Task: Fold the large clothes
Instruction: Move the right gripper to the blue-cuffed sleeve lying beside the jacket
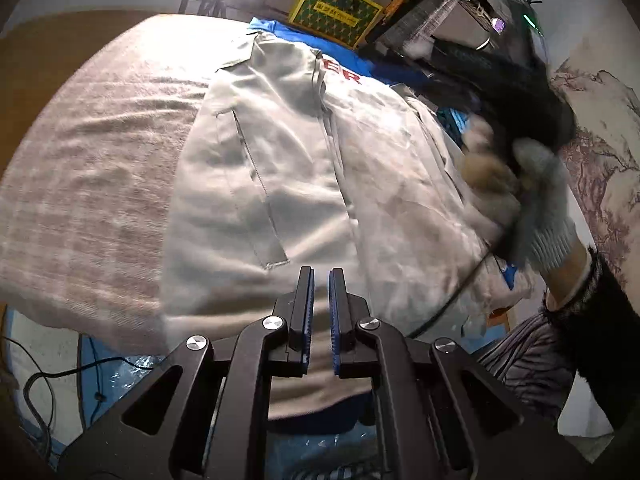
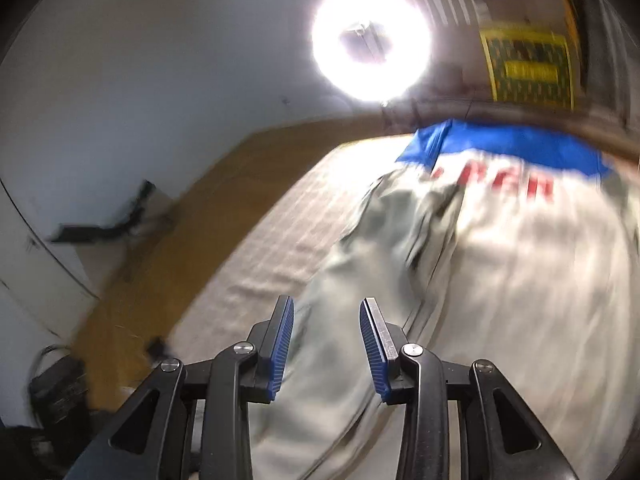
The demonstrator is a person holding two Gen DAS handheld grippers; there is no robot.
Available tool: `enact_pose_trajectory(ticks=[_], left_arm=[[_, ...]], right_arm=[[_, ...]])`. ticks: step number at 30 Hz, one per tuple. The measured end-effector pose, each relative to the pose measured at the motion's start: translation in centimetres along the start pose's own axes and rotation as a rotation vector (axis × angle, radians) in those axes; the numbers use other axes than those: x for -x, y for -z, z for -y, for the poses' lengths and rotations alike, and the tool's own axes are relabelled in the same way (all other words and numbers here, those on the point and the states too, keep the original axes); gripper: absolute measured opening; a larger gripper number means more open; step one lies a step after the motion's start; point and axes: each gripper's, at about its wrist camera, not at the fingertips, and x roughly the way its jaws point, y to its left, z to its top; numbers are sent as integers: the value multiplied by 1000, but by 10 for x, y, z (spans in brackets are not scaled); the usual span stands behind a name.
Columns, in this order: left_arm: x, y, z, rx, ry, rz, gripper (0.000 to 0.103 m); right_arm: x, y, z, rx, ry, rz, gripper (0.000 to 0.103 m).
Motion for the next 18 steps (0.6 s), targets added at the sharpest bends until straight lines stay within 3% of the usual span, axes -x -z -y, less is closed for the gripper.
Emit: enact_pose_trajectory(ticks=[11,16,18], left_arm=[[-51,15,-1,-57,-59,-159,4],[-57,13,-6,-41,-47,-185,4],[-58,14,-2,-67,-57,-184,4]], right_arm=[[-112,-60,50,-15,75,-60,34],[-154,-58,92,-21,241,-130,21],[-158,-53,98,3,249,-104,17]])
